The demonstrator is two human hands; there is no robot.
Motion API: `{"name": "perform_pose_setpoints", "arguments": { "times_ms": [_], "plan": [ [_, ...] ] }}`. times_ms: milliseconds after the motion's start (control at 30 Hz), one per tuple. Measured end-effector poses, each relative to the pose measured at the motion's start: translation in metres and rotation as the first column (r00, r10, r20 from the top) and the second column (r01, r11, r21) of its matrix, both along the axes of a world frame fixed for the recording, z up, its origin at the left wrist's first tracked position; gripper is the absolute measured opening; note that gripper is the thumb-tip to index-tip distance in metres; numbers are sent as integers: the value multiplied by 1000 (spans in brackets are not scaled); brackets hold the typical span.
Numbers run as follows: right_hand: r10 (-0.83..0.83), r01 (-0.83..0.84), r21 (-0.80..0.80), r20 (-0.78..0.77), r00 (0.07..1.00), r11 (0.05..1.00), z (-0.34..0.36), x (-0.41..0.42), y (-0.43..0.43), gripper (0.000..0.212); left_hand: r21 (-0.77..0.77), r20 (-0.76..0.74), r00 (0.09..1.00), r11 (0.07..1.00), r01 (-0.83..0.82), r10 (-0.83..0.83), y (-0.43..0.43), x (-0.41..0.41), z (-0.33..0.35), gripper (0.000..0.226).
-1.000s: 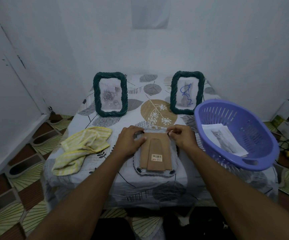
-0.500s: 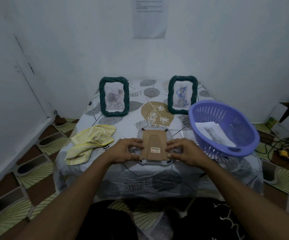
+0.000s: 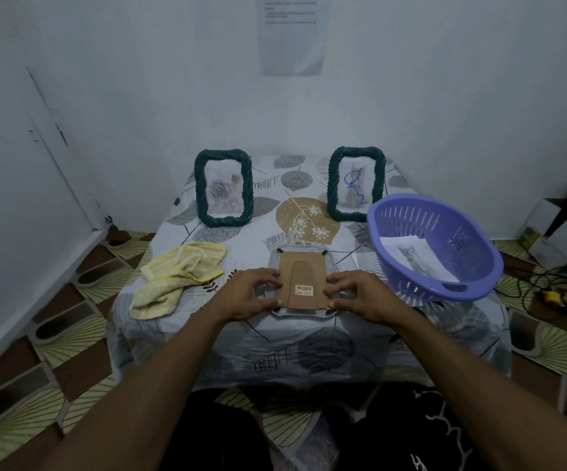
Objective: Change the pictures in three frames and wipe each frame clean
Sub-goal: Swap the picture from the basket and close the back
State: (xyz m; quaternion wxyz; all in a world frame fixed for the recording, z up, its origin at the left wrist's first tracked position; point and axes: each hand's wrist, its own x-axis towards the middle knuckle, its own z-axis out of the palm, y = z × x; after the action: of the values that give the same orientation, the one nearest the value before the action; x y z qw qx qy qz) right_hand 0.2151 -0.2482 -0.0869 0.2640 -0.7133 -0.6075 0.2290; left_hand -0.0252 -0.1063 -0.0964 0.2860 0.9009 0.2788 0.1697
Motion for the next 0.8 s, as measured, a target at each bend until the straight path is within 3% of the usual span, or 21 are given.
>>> {"name": "perform_pose_setpoints", "arguments": {
  "times_ms": [133,300,800],
  "plan": [
    [-1,1,6,-7,1000,1000,0,-1,-2,31,-62,87,996,998,-23,28,-3,-1,-9,37],
    [8,-9,-31,-18,1000,999,2,1,-1,35,-153,68,997,988,-15,25,-4,-3,-9,49],
    [8,-6,-18,69,998,1000,8,-6,-6,45,-125,142,989,992,-25,42,-3,-1,-15,29]
  ]
}}
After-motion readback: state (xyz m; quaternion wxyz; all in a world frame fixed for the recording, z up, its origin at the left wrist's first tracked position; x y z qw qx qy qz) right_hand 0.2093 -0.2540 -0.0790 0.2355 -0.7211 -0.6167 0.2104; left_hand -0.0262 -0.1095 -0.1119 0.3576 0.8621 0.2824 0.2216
